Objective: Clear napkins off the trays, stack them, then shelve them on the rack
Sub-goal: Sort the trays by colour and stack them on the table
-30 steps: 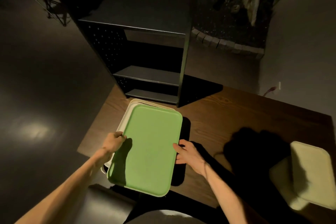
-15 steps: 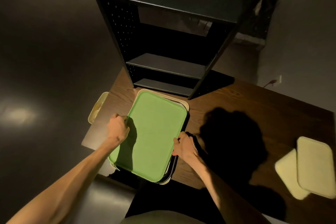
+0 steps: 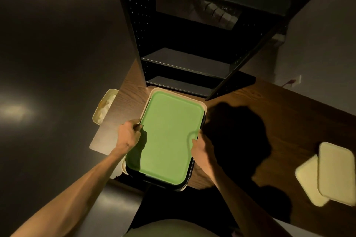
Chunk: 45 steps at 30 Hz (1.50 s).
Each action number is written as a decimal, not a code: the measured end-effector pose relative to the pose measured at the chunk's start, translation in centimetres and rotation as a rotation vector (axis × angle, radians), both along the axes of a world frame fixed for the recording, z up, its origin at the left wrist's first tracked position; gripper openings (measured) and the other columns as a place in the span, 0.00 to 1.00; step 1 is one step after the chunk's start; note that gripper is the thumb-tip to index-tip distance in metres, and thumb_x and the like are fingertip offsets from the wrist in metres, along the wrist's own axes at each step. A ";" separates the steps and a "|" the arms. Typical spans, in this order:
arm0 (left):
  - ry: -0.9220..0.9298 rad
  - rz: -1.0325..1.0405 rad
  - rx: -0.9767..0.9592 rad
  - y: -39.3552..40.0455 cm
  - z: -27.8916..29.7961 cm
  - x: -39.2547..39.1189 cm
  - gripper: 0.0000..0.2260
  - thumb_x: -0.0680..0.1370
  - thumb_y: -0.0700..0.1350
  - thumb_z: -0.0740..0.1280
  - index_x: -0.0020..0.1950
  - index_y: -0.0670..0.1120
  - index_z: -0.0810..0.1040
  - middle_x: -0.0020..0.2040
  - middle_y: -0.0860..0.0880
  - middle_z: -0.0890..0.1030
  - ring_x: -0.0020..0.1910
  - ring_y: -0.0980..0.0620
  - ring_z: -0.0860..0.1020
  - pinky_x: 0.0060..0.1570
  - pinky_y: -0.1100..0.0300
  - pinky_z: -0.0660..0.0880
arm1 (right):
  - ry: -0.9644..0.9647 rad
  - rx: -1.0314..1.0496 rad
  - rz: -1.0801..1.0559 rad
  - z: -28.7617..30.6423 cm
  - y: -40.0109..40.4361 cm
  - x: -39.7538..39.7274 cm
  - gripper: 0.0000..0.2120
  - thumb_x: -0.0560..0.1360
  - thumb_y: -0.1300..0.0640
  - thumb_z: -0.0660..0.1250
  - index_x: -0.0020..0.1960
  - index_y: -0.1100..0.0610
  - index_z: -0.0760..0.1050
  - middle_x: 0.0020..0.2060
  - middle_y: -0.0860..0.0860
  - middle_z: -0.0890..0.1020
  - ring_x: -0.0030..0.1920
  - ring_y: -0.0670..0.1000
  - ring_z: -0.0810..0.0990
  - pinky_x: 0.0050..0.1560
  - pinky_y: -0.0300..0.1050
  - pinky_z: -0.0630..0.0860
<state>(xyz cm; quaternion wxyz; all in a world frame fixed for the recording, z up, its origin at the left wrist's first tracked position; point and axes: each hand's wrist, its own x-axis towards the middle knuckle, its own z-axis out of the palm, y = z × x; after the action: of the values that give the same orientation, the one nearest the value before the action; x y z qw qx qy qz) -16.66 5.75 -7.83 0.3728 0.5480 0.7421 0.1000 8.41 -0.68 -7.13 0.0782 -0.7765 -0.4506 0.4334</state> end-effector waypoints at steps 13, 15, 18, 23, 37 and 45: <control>-0.050 -0.110 0.124 1.3 4.1 6.2 0.19 0.75 0.36 0.67 0.67 0.40 0.75 0.63 0.39 0.74 0.59 0.43 0.76 0.64 0.55 0.73 | -0.038 0.100 -0.037 2.5 1.6 4.5 0.16 0.78 0.52 0.65 0.63 0.57 0.73 0.52 0.56 0.83 0.52 0.58 0.82 0.54 0.51 0.79; -0.088 -0.148 0.102 1.6 4.5 8.1 0.17 0.76 0.36 0.67 0.64 0.41 0.77 0.64 0.40 0.74 0.58 0.44 0.78 0.62 0.55 0.75 | 0.018 0.119 -0.079 3.0 1.4 5.9 0.17 0.78 0.53 0.65 0.65 0.57 0.73 0.50 0.55 0.82 0.51 0.57 0.82 0.54 0.51 0.79; -0.146 -0.215 0.070 1.7 5.2 11.4 0.14 0.76 0.36 0.66 0.61 0.44 0.78 0.62 0.44 0.77 0.55 0.48 0.79 0.58 0.57 0.77 | 0.141 0.120 -0.130 3.9 0.7 8.5 0.19 0.78 0.52 0.64 0.67 0.55 0.72 0.55 0.56 0.81 0.54 0.59 0.81 0.58 0.56 0.79; -0.427 -0.166 -0.143 0.3 6.7 17.3 0.13 0.78 0.32 0.60 0.56 0.44 0.80 0.54 0.45 0.80 0.51 0.47 0.79 0.49 0.54 0.77 | 0.163 0.149 -0.274 4.5 -1.2 13.3 0.14 0.79 0.50 0.64 0.63 0.53 0.74 0.49 0.52 0.81 0.46 0.59 0.84 0.47 0.57 0.82; -0.504 -0.212 -0.440 -5.7 7.7 32.9 0.10 0.80 0.38 0.63 0.59 0.41 0.79 0.53 0.40 0.83 0.46 0.45 0.82 0.48 0.52 0.78 | 0.270 0.179 -0.628 3.7 -11.9 27.8 0.18 0.81 0.53 0.62 0.68 0.59 0.71 0.54 0.51 0.75 0.45 0.55 0.85 0.43 0.53 0.84; -0.447 -0.298 -0.524 -9.8 7.3 39.5 0.09 0.80 0.37 0.62 0.58 0.41 0.79 0.51 0.39 0.84 0.43 0.45 0.82 0.39 0.56 0.78 | 0.396 0.170 -0.995 0.0 -18.1 34.7 0.16 0.81 0.56 0.62 0.67 0.60 0.72 0.55 0.55 0.81 0.39 0.50 0.84 0.40 0.48 0.84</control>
<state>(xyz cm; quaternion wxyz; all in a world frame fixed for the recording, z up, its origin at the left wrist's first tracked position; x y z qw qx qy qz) 22.83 -4.03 -0.49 0.6635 0.5007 0.5550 -0.0317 43.12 -18.74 -7.11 0.4199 -0.7905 -0.0384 0.4442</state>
